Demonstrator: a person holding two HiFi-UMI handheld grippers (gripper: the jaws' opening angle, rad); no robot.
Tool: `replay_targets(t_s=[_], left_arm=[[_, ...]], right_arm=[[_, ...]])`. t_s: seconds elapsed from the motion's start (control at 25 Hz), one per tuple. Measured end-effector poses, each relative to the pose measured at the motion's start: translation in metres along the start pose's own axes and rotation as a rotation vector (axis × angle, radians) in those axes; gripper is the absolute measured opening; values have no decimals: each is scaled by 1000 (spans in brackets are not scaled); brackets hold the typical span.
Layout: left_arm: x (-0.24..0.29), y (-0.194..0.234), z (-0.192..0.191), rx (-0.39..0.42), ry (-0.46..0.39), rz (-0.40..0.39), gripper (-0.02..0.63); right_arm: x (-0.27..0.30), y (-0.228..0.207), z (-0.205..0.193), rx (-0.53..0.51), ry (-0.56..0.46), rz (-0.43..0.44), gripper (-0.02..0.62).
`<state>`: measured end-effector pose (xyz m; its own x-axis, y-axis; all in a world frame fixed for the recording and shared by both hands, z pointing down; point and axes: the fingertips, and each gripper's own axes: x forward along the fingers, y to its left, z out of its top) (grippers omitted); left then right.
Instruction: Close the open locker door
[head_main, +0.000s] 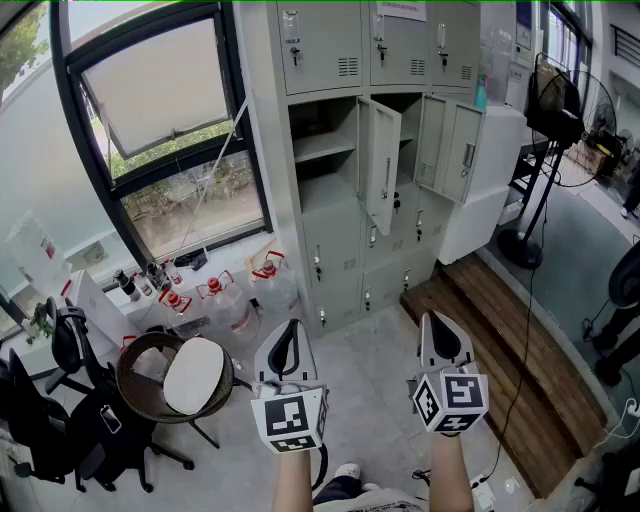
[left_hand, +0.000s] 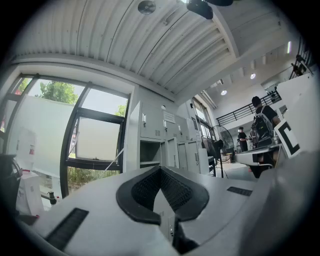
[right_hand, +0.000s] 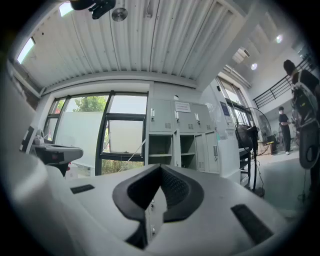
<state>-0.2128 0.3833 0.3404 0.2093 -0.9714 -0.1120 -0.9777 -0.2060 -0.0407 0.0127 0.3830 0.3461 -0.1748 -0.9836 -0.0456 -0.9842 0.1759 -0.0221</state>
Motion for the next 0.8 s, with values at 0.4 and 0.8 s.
replay_targets(t_s=[0.4, 0.8], left_arm=[[9, 8, -3, -8, 7, 3, 0], [36, 38, -8, -1, -15, -9, 0]], right_arm=[[10, -1, -6, 5, 9, -3, -5], [42, 13, -4, -8, -35, 21, 104]])
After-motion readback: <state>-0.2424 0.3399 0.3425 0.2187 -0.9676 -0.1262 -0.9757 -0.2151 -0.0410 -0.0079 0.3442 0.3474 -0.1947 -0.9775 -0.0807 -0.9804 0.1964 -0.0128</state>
